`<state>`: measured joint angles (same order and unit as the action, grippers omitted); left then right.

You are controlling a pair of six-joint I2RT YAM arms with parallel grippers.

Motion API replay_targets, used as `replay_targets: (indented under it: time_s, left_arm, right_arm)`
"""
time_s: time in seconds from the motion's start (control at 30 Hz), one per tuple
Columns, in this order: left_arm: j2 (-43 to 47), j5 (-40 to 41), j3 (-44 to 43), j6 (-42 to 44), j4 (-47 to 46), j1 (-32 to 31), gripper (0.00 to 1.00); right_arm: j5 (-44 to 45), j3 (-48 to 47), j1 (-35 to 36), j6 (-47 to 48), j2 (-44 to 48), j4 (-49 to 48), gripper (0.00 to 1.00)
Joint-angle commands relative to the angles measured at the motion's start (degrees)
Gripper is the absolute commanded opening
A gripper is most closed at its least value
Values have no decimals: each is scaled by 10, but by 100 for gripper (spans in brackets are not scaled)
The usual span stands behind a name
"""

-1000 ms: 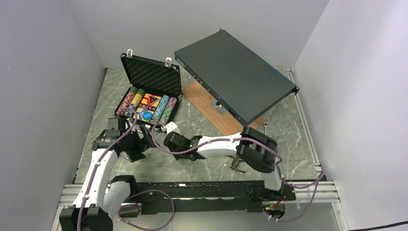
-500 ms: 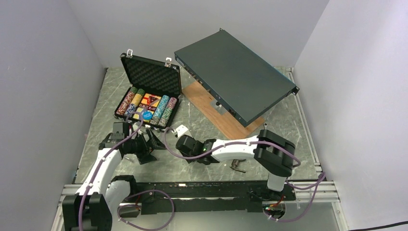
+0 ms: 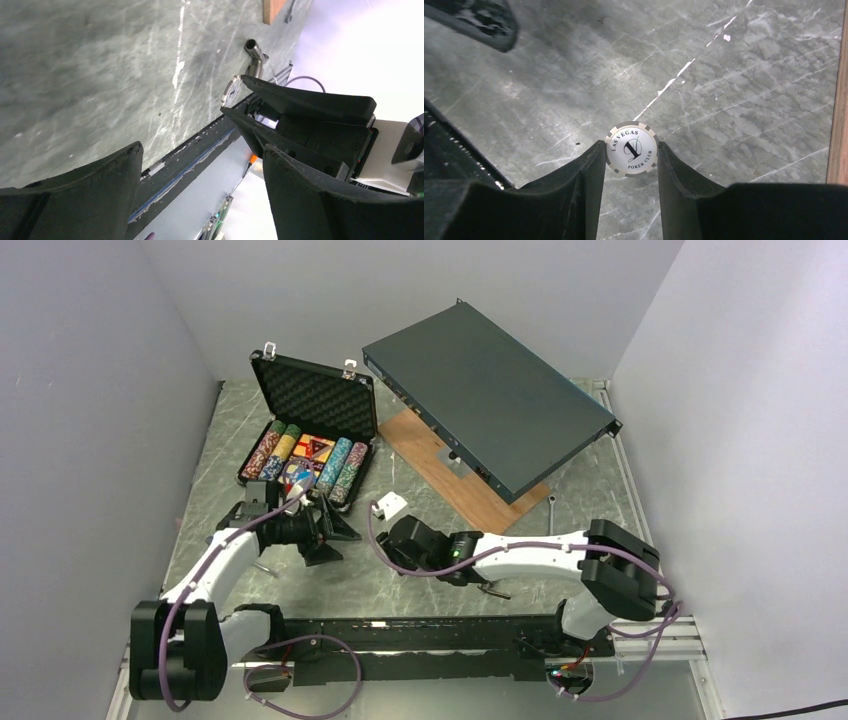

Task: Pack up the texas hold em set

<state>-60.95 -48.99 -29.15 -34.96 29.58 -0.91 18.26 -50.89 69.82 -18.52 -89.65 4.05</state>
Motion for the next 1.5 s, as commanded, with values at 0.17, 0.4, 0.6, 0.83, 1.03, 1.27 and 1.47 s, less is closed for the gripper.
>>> replay_targets:
  time_s: [0.17, 0.4, 0.6, 0.83, 1.03, 1.27, 1.47]
  left_arm:
    - [-65, -91, -55, 22, -99, -69, 84]
    - [-94, -103, -58, -9, -166, -115, 66]
    - [-104, -112, -53, -30, -204, -137, 54]
    - [-114, -122, -51, -39, -228, -159, 42]
    - [-125, -128, -44, -52, -250, -176, 35]
    - [-121, -139, -29, -66, -275, -191, 25]
    - [-116, -139, -17, -76, -284, -196, 0]
  right_arm:
    - [-40, 20, -1, 39, 95, -63, 39]
    - [-55, 22, -1, 55, 112, -65, 38]
    - [-57, 27, -1, 57, 122, -68, 38]
    - [-61, 25, -1, 57, 127, -68, 38]
    - [-63, 27, -1, 53, 131, -71, 38]
    - [-66, 22, 0, 51, 129, -65, 38]
    - [-63, 23, 1, 47, 128, -67, 38]
